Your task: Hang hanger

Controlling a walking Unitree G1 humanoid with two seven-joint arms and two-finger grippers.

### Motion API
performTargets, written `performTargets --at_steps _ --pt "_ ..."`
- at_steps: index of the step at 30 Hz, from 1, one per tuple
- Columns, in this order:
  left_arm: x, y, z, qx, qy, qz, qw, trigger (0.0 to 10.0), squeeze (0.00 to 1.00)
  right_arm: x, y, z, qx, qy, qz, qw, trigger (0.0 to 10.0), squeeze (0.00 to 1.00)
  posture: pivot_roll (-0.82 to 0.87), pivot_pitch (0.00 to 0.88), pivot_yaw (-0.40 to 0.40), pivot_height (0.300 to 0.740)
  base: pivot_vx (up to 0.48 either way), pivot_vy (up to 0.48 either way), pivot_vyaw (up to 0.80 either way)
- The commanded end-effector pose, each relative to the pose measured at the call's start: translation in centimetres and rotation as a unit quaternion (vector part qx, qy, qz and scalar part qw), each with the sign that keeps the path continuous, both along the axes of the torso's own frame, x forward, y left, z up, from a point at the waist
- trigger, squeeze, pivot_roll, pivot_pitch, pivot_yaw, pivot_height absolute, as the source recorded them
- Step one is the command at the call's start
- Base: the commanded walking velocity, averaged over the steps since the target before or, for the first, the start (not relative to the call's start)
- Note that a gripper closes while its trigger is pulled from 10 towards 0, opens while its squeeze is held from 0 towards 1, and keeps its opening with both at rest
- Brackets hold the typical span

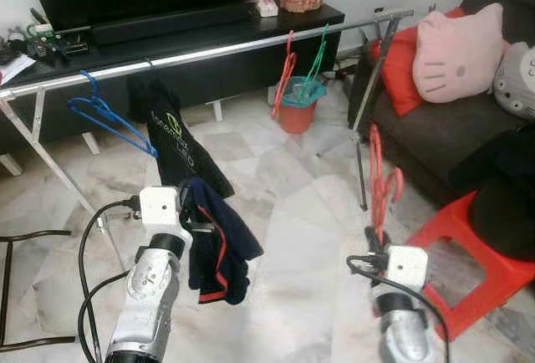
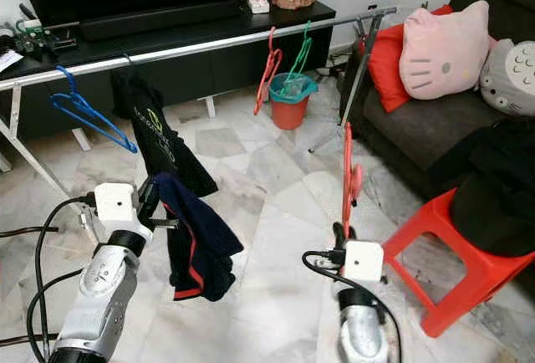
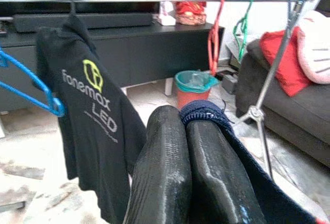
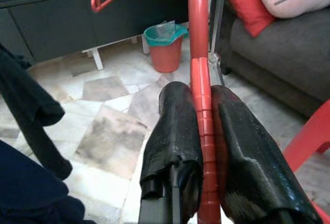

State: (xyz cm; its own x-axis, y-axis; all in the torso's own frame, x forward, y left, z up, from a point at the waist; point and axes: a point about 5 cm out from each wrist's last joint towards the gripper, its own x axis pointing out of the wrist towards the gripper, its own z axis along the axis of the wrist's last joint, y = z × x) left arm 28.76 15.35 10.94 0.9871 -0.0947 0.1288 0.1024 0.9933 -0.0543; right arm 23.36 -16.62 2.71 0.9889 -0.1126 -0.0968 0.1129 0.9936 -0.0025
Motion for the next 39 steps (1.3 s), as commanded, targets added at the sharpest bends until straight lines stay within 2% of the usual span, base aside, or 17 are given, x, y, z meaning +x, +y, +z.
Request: performTargets --at_steps 1,4,9,16,20,26,34,39 --pt "0.0 0.1 0.5 0.003 -0.007 -0.001 1.000 10.0 0.00 0.4 -0.7 0.4 0.001 -0.008 -0.023 1.000 10.0 0.00 0.01 0.000 0.020 0.740 0.000 0.000 0.00" --pt "-0.1 0.2 0.3 -0.001 0.002 0.006 1.000 10.0 0.00 0.9 -0.8 1.0 -0.004 -0.020 -0.026 0.999 10.0 0.00 0.01 0.000 0.014 0.740 0.000 0.000 0.00" --pt "-0.2 0.3 0.3 -0.001 0.005 0.010 1.000 10.0 0.00 1.1 -1.0 0.9 -0.007 -0.010 -0.027 1.000 10.0 0.00 0.02 0.000 0.008 0.740 0.000 0.000 0.00" --pt "-0.6 0.3 0.1 0.006 0.005 0.016 1.000 10.0 0.00 1.0 -0.5 0.9 -0.001 -0.014 -0.007 1.000 10.0 0.00 0.02 0.000 0.006 0.740 0.000 0.000 0.78" --pt "-0.5 0.4 -0.3 0.007 0.015 0.021 1.000 10.0 0.00 1.0 -0.1 0.7 -0.019 -0.010 0.019 1.000 10.0 0.00 0.02 0.000 -0.004 0.740 0.000 0.000 0.80" --pt "-0.4 1.0 -0.6 0.015 0.027 0.039 0.999 10.0 0.00 1.2 -0.9 1.0 -0.009 -0.013 0.009 1.000 10.0 0.00 0.03 0.000 -0.011 0.740 0.000 0.000 0.80" --pt "-0.3 1.1 -0.5 0.011 0.034 0.043 0.998 10.0 0.00 1.0 -1.2 1.1 -0.007 -0.017 0.005 1.000 10.0 0.00 0.03 0.000 -0.006 0.740 0.000 0.000 0.78" --pt "0.1 0.9 -0.4 0.012 0.035 0.043 0.998 10.0 0.00 1.4 -0.8 1.5 0.009 -0.030 0.007 0.999 10.0 0.00 0.04 0.000 -0.008 0.740 0.000 0.000 0.00"
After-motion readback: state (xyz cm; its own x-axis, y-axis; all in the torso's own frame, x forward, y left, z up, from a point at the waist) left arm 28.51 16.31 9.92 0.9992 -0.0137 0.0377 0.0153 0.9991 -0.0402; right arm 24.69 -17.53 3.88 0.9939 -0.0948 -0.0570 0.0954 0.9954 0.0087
